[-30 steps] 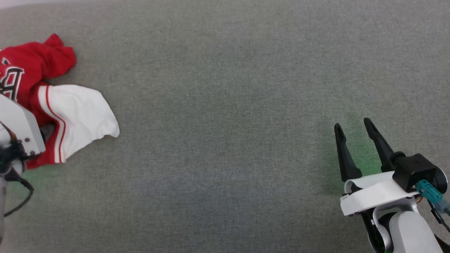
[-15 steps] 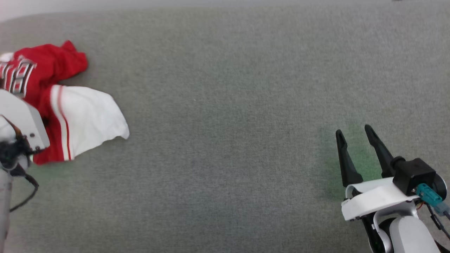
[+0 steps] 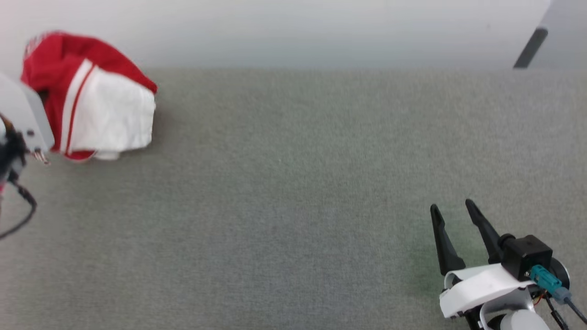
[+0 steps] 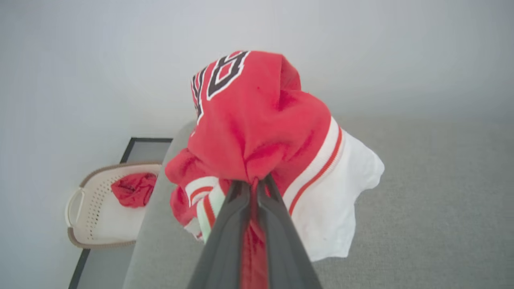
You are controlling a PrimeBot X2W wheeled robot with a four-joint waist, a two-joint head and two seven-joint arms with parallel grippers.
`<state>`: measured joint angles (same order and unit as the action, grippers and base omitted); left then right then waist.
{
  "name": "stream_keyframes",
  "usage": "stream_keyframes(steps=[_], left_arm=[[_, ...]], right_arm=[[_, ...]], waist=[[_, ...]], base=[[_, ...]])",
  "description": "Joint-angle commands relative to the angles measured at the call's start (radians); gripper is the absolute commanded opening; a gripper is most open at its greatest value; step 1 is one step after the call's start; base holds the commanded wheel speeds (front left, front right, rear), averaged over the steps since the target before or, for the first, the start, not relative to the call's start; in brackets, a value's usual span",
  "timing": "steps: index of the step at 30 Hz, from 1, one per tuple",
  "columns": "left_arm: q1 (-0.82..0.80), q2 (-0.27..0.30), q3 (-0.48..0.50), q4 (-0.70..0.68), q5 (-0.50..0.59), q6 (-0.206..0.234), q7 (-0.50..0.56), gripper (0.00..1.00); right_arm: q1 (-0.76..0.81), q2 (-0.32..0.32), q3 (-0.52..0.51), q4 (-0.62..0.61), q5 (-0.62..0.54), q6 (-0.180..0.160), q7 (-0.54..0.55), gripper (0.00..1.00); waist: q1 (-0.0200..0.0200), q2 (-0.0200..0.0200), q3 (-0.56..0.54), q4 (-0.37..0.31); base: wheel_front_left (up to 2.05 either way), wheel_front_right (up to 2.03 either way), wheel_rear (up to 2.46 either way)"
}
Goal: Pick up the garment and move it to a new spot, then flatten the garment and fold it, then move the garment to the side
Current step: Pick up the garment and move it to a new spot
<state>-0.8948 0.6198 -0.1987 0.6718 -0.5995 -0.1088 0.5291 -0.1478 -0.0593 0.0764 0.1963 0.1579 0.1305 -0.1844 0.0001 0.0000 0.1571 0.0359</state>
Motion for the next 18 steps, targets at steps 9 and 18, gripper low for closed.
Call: stream_keyframes(steps=[9,18], left_arm=[[-0.11,-0.014,-0.044,-0.086,0.012,-0.011,0.023,0.0],[-0.102,-0.075,-0.08,-0.186,-0.007,0.024,0.096,0.0]], right_arm=[[0.05,0.007,-0.005,0.014,0.017,0.0,-0.01,1.0],[0.056,0.008,-0.075,0.0,0.0,0.0,-0.013,1.0]], waist=[[-0.0001,0.0,-0.142,0.04],[-0.0001,0.0,-0.163,0.022]], base=[[0.0,0.0,0.0],[0.0,0.0,0.0]])
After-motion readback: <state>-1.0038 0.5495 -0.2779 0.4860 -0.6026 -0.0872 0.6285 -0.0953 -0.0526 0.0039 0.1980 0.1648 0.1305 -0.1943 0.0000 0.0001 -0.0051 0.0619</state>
